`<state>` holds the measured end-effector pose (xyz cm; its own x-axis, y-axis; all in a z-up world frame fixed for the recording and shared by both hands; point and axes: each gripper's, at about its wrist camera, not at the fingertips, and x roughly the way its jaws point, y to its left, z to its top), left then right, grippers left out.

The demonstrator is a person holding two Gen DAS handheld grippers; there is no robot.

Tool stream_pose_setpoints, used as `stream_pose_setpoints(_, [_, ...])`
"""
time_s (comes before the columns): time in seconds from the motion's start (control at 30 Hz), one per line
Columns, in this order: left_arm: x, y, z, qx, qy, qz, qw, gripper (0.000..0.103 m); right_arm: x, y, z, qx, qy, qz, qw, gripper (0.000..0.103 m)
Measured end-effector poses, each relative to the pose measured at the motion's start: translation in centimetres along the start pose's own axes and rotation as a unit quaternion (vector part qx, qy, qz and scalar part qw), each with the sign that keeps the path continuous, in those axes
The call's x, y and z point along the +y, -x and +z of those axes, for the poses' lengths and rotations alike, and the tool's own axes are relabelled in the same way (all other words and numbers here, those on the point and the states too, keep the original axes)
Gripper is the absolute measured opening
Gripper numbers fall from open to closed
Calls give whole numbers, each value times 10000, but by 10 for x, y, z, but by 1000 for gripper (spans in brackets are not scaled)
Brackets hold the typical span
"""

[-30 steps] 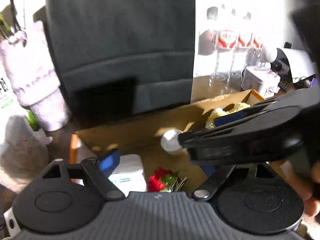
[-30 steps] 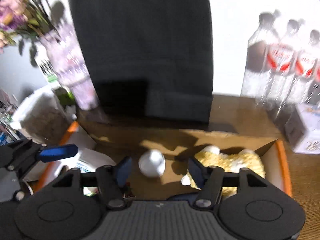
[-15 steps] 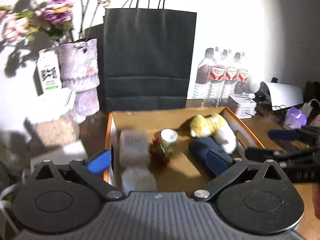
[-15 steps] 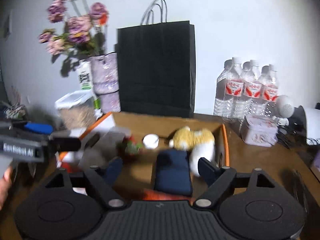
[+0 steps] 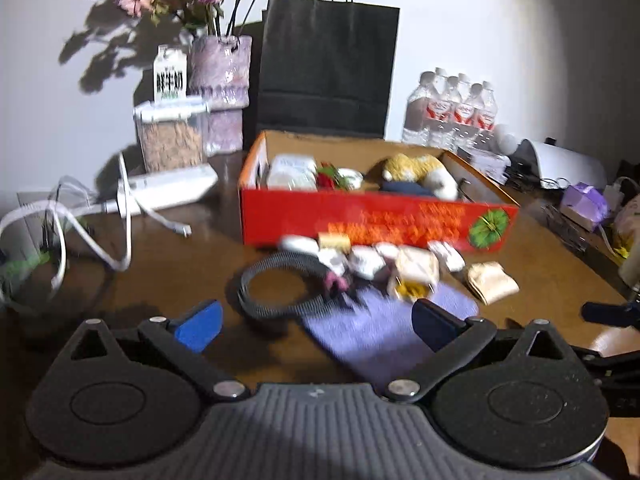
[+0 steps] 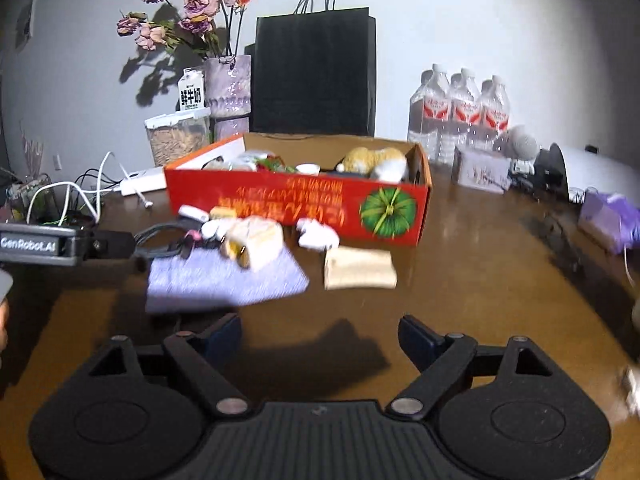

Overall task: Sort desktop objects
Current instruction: 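Withdraw both open tools back over the table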

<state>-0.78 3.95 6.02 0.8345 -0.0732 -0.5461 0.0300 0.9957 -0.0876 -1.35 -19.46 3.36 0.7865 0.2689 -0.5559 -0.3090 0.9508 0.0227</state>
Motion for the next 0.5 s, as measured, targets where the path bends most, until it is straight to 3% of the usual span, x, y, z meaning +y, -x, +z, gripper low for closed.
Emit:
stream_pose_setpoints(0.13, [-2,5,-25,90,-136,-158,9997,103,8,1,-15,45,76,-139,9999,85])
stream_pose_setpoints(0.23, [-6,4,-37,180,-315,-61,9993,103,10,3,-21,-3,78,-234,9997,85])
stream_pose_setpoints(0.5, [-8,4,-44,135,-480,-112,9987,103,7,5,-23,-30,0,-155,9999,85])
